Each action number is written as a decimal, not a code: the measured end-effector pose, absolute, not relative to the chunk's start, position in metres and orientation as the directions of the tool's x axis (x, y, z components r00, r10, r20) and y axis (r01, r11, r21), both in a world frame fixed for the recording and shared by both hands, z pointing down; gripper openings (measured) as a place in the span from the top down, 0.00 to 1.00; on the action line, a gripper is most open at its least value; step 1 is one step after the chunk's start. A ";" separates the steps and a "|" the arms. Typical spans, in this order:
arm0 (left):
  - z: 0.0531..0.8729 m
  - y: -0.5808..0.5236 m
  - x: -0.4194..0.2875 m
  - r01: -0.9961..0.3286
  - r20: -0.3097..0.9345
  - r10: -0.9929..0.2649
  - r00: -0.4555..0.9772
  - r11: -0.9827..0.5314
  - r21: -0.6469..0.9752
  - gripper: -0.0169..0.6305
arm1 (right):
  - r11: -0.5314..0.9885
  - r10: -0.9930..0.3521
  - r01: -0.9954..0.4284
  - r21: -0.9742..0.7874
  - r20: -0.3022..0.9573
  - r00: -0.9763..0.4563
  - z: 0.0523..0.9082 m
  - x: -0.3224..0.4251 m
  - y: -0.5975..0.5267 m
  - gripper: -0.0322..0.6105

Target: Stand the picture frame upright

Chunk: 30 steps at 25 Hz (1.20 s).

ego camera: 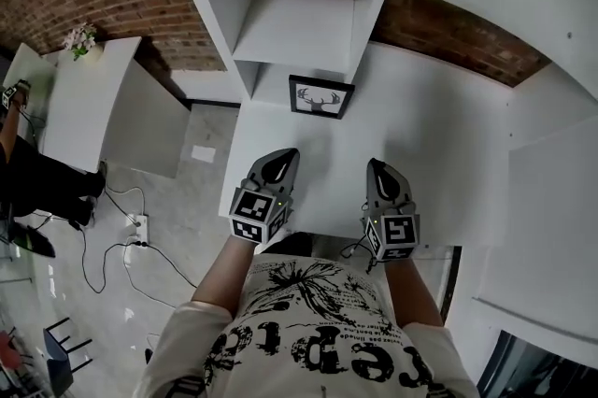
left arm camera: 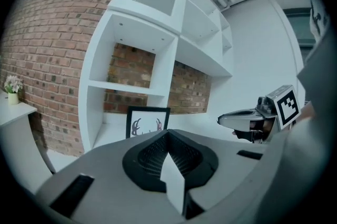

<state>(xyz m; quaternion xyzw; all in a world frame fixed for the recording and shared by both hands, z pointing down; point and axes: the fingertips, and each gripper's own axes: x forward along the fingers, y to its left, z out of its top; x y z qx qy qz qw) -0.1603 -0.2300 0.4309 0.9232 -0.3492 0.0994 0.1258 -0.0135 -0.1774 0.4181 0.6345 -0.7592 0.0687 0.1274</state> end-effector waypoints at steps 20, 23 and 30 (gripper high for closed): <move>0.361 -0.128 -0.161 -0.675 0.159 -0.657 0.737 -0.729 0.114 0.95 | 0.257 -0.951 -0.965 0.056 0.194 -0.242 0.367 -0.026 -0.091 0.95; 0.359 -0.127 -0.161 -0.675 0.148 -0.660 0.737 -0.729 0.111 0.95 | 0.266 -0.949 -0.963 0.051 0.192 -0.252 0.366 -0.027 -0.091 0.95; 0.355 -0.130 -0.159 -0.670 0.137 -0.657 0.741 -0.735 0.104 0.95 | 0.271 -0.946 -0.961 0.053 0.200 -0.256 0.367 -0.028 -0.096 0.95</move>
